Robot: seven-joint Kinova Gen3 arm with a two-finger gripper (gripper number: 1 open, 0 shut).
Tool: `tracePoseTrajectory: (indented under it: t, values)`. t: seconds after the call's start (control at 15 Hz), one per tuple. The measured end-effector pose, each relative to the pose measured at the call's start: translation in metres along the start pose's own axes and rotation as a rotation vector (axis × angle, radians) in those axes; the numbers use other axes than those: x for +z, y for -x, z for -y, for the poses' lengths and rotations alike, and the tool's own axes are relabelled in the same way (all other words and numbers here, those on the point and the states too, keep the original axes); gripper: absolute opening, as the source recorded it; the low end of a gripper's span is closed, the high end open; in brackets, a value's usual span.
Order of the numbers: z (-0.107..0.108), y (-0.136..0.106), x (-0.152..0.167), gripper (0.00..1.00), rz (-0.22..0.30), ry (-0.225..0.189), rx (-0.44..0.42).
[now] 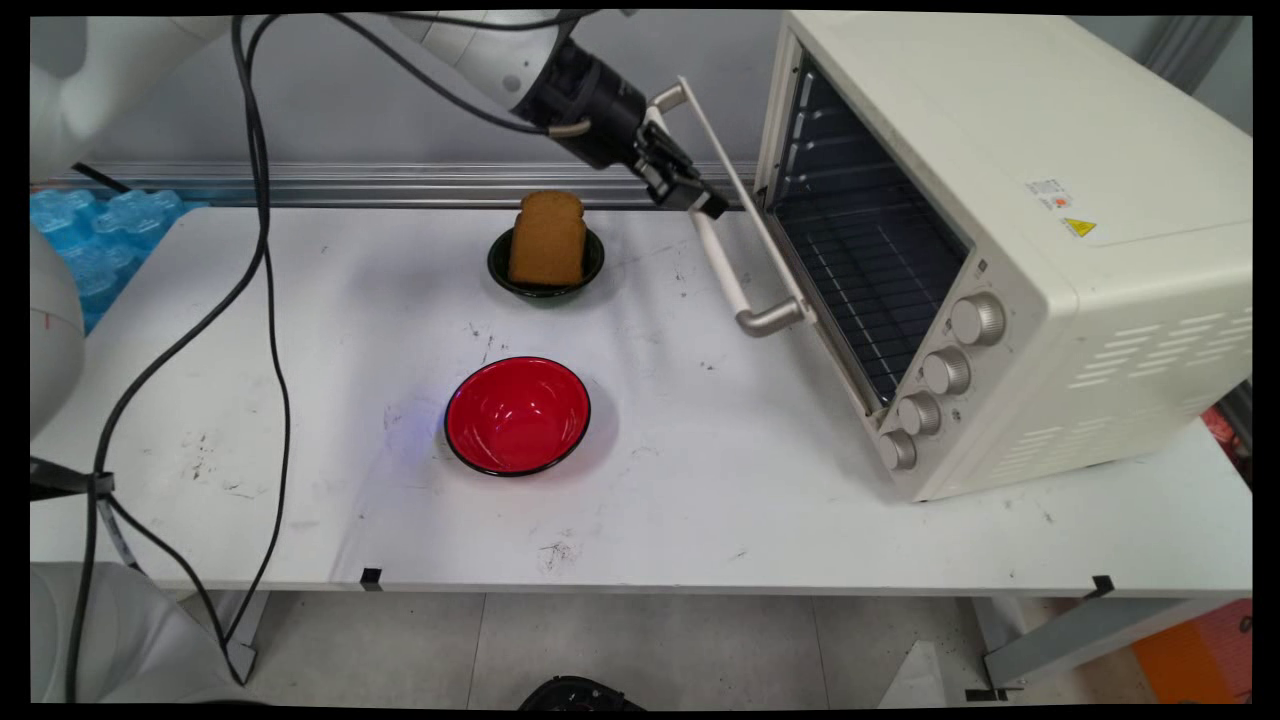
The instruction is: Open the oven
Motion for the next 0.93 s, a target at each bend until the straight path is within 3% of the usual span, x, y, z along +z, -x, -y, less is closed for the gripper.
tracePoseTrajectory:
  t: [0.93]
  values:
    - [0.0, 0.059, 0.019, 0.0, -0.007, -0.053, 0.012]
